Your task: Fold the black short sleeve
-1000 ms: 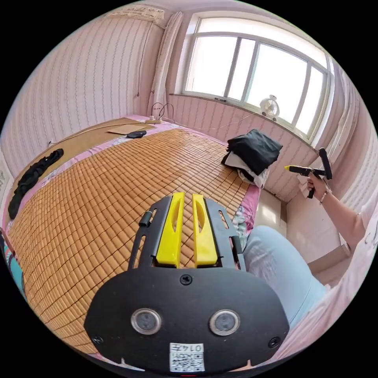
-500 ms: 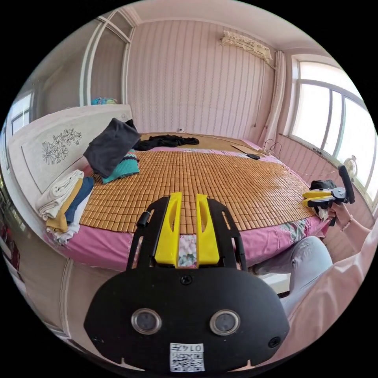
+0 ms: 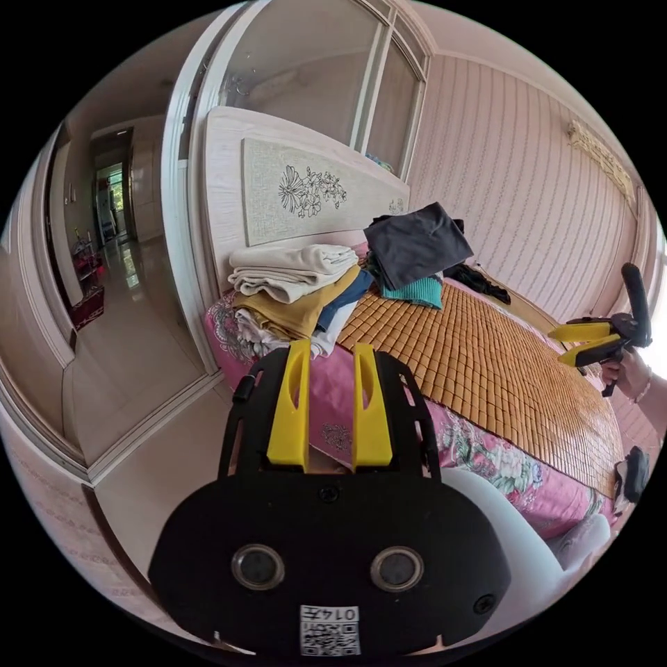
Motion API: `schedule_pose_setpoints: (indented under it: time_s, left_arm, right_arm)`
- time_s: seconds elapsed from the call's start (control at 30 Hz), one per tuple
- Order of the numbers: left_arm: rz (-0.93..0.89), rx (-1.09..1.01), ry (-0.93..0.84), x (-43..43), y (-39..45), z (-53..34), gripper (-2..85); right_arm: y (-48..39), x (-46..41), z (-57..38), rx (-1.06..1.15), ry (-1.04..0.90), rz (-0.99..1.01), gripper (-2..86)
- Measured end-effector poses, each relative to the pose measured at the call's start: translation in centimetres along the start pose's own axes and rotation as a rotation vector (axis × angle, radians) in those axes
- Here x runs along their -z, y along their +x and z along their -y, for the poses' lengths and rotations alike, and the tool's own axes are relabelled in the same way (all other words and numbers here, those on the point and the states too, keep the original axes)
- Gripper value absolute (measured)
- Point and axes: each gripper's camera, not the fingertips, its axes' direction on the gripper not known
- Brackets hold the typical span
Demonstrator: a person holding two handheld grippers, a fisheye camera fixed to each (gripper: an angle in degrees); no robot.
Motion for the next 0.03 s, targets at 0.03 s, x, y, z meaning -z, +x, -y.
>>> schedule_pose_setpoints:
  time_s: [0.03]
  left_arm:
    - [0.011,0.013,0.012,-1.54,-1.07,1.14,10.3]
  right_arm:
    - [-0.12,-1.70,3.60,0.032,0.005,0.033,15.6]
